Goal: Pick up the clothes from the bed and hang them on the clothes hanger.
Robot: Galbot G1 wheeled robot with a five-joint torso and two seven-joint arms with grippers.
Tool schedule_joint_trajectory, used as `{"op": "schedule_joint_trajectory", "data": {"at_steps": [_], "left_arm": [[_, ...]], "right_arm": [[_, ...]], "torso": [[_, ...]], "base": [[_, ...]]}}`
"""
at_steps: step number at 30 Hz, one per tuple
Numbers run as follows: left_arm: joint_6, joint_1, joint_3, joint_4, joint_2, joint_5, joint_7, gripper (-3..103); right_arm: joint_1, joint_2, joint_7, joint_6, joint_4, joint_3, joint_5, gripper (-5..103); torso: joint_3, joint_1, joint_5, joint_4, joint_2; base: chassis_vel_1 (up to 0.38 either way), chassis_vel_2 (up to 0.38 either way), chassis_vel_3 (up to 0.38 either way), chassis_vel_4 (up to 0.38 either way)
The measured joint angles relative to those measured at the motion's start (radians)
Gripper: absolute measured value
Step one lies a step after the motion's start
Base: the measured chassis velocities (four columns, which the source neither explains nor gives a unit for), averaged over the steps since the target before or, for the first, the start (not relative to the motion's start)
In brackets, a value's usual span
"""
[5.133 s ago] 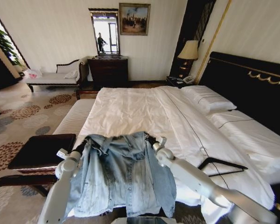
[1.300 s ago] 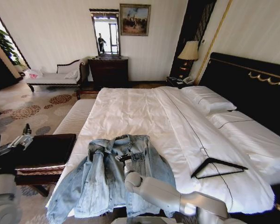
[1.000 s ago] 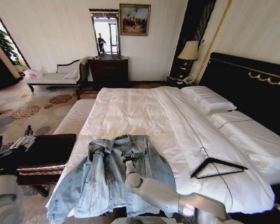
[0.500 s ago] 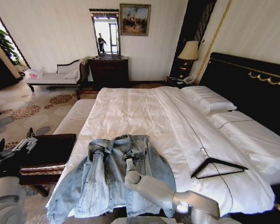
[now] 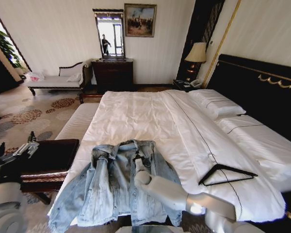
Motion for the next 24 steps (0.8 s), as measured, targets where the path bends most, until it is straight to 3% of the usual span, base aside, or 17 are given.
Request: {"op": "schedule_joint_trajectory", "data": {"at_steps": [13,24], "left_arm": [[-0.002,-0.022,0.033,0.024,0.008,0.013,0.001,100],[-0.004,-0.024,0.059,0.046,0.015,0.028,0.002,100]], "right_arm": [[0.085,-0.13,-0.059,-0.031,0.053,0.082,0.033,0],[0.014,-0.145,-0.01,-0.043,-0.035,0.158,-0.089,0]], "torso": [[0.0,0.0,-0.0001,0.0,0.0],[0.0,0.0,-0.0001,0.0,0.0]], "base": [[0.0,0.0,0.0,0.0],[0.0,0.0,0.0,0.0]]}}
